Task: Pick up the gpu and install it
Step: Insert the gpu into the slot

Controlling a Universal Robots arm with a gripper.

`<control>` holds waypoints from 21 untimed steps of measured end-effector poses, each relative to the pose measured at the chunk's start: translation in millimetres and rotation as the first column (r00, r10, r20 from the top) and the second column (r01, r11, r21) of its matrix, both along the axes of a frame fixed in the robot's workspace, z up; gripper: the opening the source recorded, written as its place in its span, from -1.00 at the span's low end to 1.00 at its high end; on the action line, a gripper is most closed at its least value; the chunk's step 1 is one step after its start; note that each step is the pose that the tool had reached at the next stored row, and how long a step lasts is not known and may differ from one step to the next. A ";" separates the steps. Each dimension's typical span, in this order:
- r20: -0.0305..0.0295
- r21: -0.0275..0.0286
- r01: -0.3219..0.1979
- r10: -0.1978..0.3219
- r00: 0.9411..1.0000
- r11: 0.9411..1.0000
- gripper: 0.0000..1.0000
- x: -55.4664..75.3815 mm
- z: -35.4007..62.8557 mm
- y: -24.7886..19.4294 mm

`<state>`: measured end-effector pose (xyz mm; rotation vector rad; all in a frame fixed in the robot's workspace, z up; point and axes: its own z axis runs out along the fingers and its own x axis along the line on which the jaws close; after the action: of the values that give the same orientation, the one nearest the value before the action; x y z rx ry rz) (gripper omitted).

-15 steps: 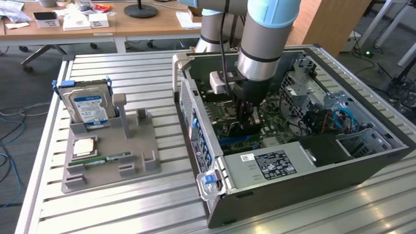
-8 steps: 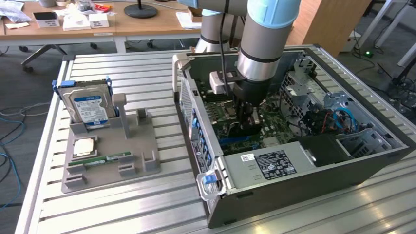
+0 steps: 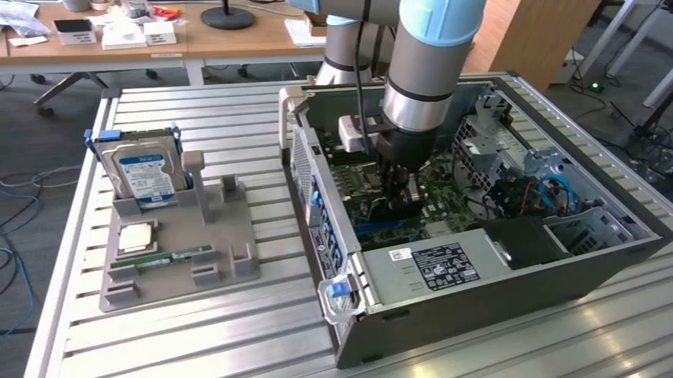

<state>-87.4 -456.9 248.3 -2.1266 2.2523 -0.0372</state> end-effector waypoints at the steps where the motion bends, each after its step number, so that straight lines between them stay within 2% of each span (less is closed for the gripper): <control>1: 0.000 0.000 0.000 0.000 1.000 1.000 -0.47 0.0 -0.1 0.0; 21: 0.000 0.001 0.008 -0.008 1.000 1.000 -0.47 -0.1 0.8 -1.5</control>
<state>-87.6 -458.4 249.0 -2.1169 2.2607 -0.0370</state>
